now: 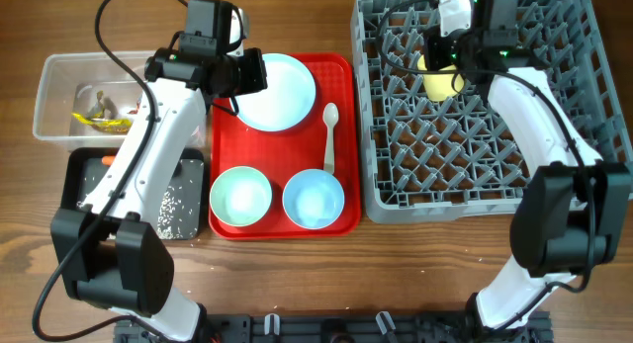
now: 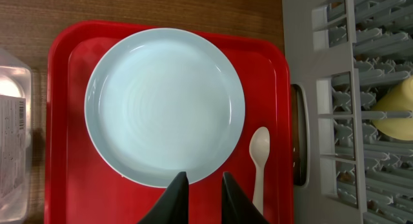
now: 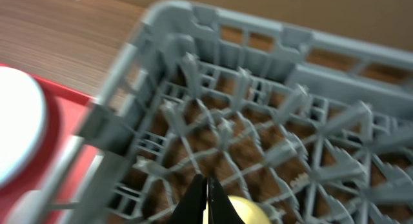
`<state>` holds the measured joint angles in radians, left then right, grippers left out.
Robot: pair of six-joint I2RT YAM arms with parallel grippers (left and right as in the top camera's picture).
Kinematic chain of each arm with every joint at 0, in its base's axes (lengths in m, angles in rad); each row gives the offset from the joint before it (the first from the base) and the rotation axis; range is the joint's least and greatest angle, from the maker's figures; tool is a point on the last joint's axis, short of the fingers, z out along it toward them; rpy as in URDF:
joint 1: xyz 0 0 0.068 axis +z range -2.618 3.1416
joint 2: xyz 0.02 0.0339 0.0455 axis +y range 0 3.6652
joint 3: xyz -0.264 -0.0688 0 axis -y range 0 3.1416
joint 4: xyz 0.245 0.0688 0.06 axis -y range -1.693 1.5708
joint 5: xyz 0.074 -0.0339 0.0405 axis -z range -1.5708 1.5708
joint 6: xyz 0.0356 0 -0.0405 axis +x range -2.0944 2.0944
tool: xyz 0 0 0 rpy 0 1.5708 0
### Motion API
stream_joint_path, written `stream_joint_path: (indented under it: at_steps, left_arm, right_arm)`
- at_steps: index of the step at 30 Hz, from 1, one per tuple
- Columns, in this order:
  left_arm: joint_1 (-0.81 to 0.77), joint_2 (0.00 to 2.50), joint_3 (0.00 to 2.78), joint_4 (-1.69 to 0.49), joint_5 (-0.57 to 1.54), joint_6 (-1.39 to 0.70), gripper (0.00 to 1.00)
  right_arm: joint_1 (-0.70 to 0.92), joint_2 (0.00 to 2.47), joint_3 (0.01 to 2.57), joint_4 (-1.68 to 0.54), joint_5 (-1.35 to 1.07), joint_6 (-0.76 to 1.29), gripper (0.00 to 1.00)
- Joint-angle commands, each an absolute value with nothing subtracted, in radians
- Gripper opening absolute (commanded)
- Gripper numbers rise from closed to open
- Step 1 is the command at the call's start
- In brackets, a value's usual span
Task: Sort waste into correct bins and load items into the dishwasher rack
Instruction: 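Move the yellow cup left and set it upright in the rack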
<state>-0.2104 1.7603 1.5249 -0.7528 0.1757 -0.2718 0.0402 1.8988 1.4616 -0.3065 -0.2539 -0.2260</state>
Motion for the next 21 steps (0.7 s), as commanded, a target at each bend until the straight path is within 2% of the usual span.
stream_joint_path:
  at_steps: [1,6,16,21]
  left_arm:
    - [-0.212,1.764,1.523,-0.753,0.158,-0.27,0.18]
    - [-0.212,1.764,1.523,-0.753,0.158,-0.27,0.18]
    - [-0.212,1.764,1.523,-0.768,0.117,-0.27,0.2]
    - [-0.211,1.764,1.523,-0.767,0.113,-0.27,0.2]
  right_arm:
    - [0.025,1.929,1.467,-0.328,-0.179,-0.237,0.04]
    - [0.025,1.929,1.465,-0.387,-0.15,-0.235,0.04]
    - [0.022,1.918,1.465,-0.658,-0.059,-0.231,0.04]
    - [0.022,1.833,1.475,-0.717,-0.059,-0.196,0.05]
